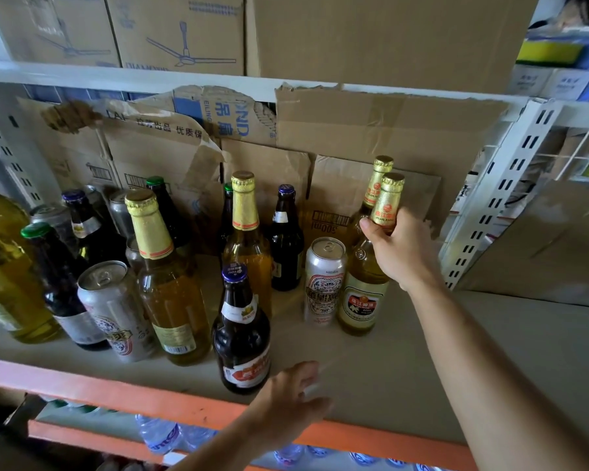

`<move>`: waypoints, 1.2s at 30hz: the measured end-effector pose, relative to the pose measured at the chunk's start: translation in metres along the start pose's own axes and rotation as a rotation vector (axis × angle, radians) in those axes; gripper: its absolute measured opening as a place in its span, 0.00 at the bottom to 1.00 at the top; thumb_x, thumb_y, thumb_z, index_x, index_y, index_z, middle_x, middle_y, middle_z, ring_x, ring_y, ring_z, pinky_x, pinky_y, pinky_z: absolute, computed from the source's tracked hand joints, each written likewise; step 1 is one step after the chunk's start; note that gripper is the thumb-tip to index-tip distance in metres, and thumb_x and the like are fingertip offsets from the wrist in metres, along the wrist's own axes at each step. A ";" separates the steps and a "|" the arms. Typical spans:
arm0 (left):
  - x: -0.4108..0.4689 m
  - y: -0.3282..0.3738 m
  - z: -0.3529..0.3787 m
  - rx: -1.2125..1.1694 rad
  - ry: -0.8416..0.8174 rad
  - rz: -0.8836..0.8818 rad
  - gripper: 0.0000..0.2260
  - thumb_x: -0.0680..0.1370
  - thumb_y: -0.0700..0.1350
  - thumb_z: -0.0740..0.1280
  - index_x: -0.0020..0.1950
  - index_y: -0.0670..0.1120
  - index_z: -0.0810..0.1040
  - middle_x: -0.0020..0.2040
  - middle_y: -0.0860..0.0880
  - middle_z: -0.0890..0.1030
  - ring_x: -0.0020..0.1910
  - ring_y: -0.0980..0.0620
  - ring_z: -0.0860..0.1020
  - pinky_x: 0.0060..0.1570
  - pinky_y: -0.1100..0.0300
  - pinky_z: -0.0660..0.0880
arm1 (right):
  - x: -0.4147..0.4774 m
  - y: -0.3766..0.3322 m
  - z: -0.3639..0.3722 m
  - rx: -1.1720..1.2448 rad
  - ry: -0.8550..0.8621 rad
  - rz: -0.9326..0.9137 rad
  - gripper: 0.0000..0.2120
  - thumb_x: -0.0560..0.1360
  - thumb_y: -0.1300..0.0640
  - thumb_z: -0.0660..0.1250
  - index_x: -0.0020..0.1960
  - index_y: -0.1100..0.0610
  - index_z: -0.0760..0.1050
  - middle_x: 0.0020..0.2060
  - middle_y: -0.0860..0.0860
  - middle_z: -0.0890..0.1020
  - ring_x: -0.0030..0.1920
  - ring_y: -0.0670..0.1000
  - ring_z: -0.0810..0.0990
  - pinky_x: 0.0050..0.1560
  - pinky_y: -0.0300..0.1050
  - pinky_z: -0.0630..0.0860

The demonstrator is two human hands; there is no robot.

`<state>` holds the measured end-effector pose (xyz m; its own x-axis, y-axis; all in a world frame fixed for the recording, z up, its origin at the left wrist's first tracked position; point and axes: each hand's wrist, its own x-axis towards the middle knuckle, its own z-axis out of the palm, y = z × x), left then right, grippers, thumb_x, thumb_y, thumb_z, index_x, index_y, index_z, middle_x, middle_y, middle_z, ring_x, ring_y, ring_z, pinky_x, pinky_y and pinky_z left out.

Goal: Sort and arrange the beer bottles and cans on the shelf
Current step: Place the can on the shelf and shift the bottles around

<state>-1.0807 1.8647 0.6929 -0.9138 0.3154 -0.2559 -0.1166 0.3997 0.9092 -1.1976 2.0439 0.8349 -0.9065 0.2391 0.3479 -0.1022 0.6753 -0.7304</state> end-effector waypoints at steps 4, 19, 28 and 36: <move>0.002 -0.002 -0.001 -0.017 -0.025 0.022 0.12 0.68 0.51 0.69 0.46 0.63 0.70 0.50 0.61 0.77 0.48 0.68 0.74 0.55 0.67 0.72 | -0.001 -0.003 0.004 -0.007 -0.013 -0.039 0.14 0.76 0.47 0.69 0.49 0.57 0.71 0.35 0.46 0.73 0.34 0.42 0.71 0.30 0.37 0.62; 0.000 0.001 -0.001 -0.018 -0.011 0.044 0.12 0.68 0.51 0.69 0.47 0.61 0.71 0.53 0.56 0.77 0.49 0.62 0.74 0.55 0.65 0.72 | -0.005 0.000 0.006 0.010 0.091 0.011 0.18 0.76 0.46 0.69 0.55 0.60 0.73 0.42 0.49 0.74 0.36 0.47 0.70 0.30 0.35 0.59; -0.006 -0.003 -0.001 -0.013 0.049 0.086 0.20 0.67 0.53 0.68 0.58 0.52 0.76 0.57 0.50 0.80 0.60 0.63 0.76 0.62 0.61 0.73 | -0.007 0.009 0.002 0.084 -0.016 -0.046 0.16 0.73 0.46 0.71 0.52 0.56 0.75 0.43 0.50 0.80 0.43 0.51 0.78 0.37 0.43 0.69; -0.013 -0.002 0.000 -0.058 0.049 0.112 0.30 0.63 0.56 0.67 0.63 0.47 0.75 0.59 0.53 0.79 0.62 0.64 0.75 0.64 0.64 0.73 | -0.026 0.024 -0.001 0.128 -0.040 0.042 0.27 0.72 0.44 0.72 0.65 0.56 0.72 0.53 0.49 0.79 0.52 0.48 0.77 0.46 0.41 0.70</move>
<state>-1.0688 1.8600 0.6944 -0.9402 0.3119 -0.1367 -0.0341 0.3133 0.9490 -1.1760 2.0548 0.8092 -0.9266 0.2353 0.2935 -0.1130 0.5700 -0.8138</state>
